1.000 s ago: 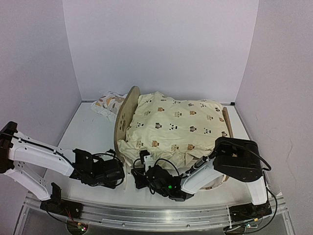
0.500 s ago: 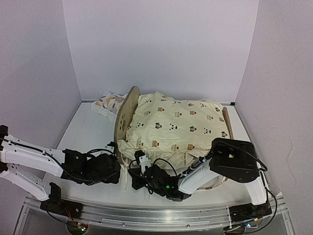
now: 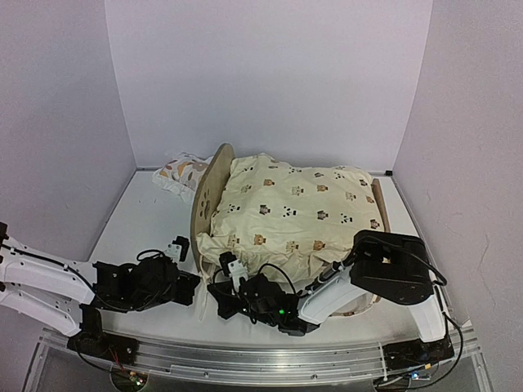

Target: Set up the pet bed

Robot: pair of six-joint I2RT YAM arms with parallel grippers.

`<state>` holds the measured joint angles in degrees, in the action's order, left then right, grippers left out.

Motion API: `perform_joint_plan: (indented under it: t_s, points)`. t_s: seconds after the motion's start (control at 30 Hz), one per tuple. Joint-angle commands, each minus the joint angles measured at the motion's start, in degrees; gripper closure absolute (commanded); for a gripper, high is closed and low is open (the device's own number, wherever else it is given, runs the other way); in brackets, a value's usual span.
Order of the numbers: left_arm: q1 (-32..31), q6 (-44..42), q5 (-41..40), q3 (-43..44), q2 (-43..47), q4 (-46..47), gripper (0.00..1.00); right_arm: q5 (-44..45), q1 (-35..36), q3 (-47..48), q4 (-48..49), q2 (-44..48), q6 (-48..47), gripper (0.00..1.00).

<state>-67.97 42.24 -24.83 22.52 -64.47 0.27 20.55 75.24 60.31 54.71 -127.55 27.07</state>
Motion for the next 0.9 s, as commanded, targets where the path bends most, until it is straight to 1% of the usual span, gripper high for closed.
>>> perform_joint_plan:
  t_s: [0.0, 0.13, 0.27, 0.5, 0.77, 0.83, 0.87]
  points:
    - [3.9, -4.5, 6.5, -3.0, 2.4, 11.6, 1.0, -2.6, 0.0, -0.4, 4.4, 0.9, -1.0, 1.0]
    - [6.2, -6.1, 9.7, -4.6, 1.9, 15.8, 1.0, -4.8, 0.0, 0.0, 4.9, 0.9, -1.5, 1.0]
    - [6.4, -7.2, 11.2, -4.7, -0.3, 19.7, 1.0, -5.9, 0.0, 0.3, 5.0, 0.8, -1.8, 1.0]
    - [7.0, -8.5, 12.3, -3.4, -4.6, 23.5, 1.0, -7.1, 0.0, 0.6, 5.0, 0.8, -2.3, 1.0]
    - [7.1, -8.6, 14.4, -3.9, -6.6, 27.7, 1.0, -7.7, 0.0, 0.8, 5.0, 0.6, -2.8, 1.0]
    - [7.1, -8.5, 15.2, -4.4, -6.4, 28.6, 1.0, -7.5, 0.0, 0.6, 4.9, 0.8, -3.3, 0.97]
    - [7.1, -8.4, 15.4, -4.7, -6.2, 29.0, 1.0, -7.2, 0.0, 0.4, 4.9, 0.9, -3.6, 0.94]
